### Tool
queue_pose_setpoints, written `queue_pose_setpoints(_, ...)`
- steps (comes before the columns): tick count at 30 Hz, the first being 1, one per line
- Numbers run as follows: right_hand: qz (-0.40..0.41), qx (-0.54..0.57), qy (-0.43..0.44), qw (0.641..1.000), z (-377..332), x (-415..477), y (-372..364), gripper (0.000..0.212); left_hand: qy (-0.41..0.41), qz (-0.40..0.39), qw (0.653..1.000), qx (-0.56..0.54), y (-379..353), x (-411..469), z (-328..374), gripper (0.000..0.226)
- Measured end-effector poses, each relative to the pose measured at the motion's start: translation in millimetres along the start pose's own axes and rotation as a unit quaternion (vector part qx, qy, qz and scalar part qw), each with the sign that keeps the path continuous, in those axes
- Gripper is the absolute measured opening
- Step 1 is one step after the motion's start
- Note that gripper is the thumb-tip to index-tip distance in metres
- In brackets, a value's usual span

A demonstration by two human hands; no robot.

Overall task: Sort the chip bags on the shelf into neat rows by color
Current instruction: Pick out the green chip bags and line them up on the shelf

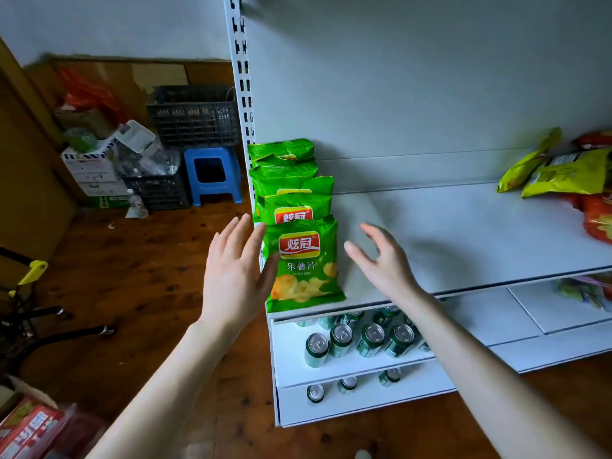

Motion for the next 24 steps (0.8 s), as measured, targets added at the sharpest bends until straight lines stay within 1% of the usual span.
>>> queue_pose_setpoints(1,0.026,-0.018,0.01,0.999,4.3,6.5,15.2,0.038,-0.046,0.013,0.999,0.01,3.8,0.3,17.3,0.045)
queue_pose_setpoints(3,0.049,-0.052,0.021,0.997,11.3,20.5,42.8,0.027,-0.111,0.008,0.994,0.001,0.3,3.0,53.0,0.037)
queue_pose_setpoints(6,0.06,-0.081,0.031,0.994,21.8,37.4,84.8,0.019,-0.172,-0.031,0.984,-0.032,-26.0,3.9,106.5,0.032)
queue_pose_setpoints(9,0.075,-0.101,0.033,0.992,43.3,41.3,132.2,0.016,-0.211,-0.055,0.974,-0.063,-56.1,5.7,163.6,0.033)
queue_pose_setpoints(12,0.083,-0.122,0.019,0.989,79.5,37.4,189.3,0.017,-0.239,-0.071,0.965,-0.084,-88.4,12.2,226.8,0.033)
queue_pose_setpoints(17,0.126,-0.142,-0.021,0.982,154.3,30.0,308.3,0.02,-0.282,-0.088,0.947,-0.129,-142.0,27.2,341.4,0.031)
queue_pose_setpoints(19,0.142,-0.142,-0.043,0.979,185.0,26.4,349.0,0.021,-0.287,-0.1,0.942,-0.143,-162.2,31.9,378.5,0.032)
queue_pose_setpoints(21,0.147,-0.151,-0.063,0.975,210.9,22.4,379.0,0.023,-0.286,-0.109,0.939,-0.16,-179.4,36.5,408.3,0.034)
queue_pose_setpoints(24,0.14,-0.161,-0.074,0.974,239.6,20.6,404.9,0.024,-0.289,-0.117,0.934,-0.174,-199.2,43.6,440.2,0.035)
Point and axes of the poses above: each hand's wrist, its own x-axis towards the middle knuckle, its own y-axis out of the back of the hand, z = x × y, the point moved 9 cm from there along x, towards the middle knuckle, and after that the axes turned 3 degrees about -x, right-handed, at the moved point
